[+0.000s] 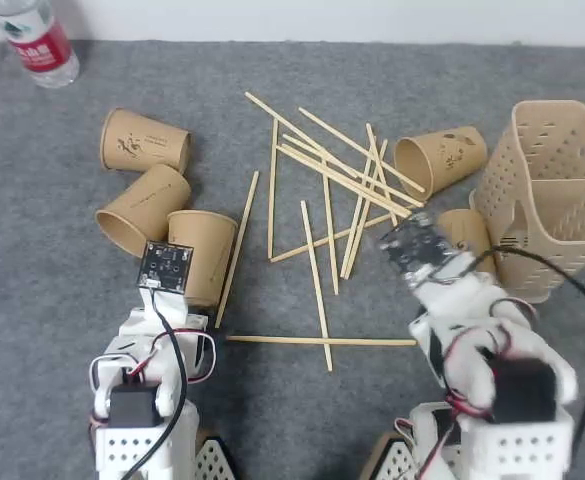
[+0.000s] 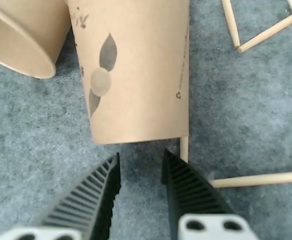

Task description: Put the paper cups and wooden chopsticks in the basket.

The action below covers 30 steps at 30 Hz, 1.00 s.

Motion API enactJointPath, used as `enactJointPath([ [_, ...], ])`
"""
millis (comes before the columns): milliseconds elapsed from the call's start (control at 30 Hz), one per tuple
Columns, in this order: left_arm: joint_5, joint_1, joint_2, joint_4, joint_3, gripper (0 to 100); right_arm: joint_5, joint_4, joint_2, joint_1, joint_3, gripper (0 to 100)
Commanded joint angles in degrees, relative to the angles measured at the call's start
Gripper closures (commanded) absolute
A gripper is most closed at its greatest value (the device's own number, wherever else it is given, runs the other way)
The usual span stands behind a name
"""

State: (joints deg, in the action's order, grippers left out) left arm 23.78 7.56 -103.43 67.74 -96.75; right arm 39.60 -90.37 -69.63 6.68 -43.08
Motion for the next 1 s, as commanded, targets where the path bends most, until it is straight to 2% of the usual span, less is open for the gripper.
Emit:
enactJointPath([
  [0,0.5,0.4,-0.7,0.2,0.3,87,7.9,0.9,0.8,0.7,-1.8,98.5],
  [100,0.5,0.4,-0.7,0.2,0.3,87,12.1,1.5,0.8,0.6,-4.0,94.7],
  [267,0.5,0.4,-0.7,0.2,0.3,87,12.0,4.8,0.8,0.6,-4.7,81.6],
  [400,0.5,0.4,-0.7,0.2,0.3,87,11.7,12.0,0.7,0.0,-8.4,81.4],
  [567,0.5,0.4,-0.7,0.2,0.3,87,7.2,18.8,-5.3,-2.2,-12.6,83.6],
  [733,0.5,0.4,-0.7,0.2,0.3,87,-0.9,27.9,-17.0,-6.2,-20.5,83.6],
  [967,0.5,0.4,-0.7,0.2,0.3,87,-10.0,29.6,-35.5,-7.4,-28.9,83.6],
])
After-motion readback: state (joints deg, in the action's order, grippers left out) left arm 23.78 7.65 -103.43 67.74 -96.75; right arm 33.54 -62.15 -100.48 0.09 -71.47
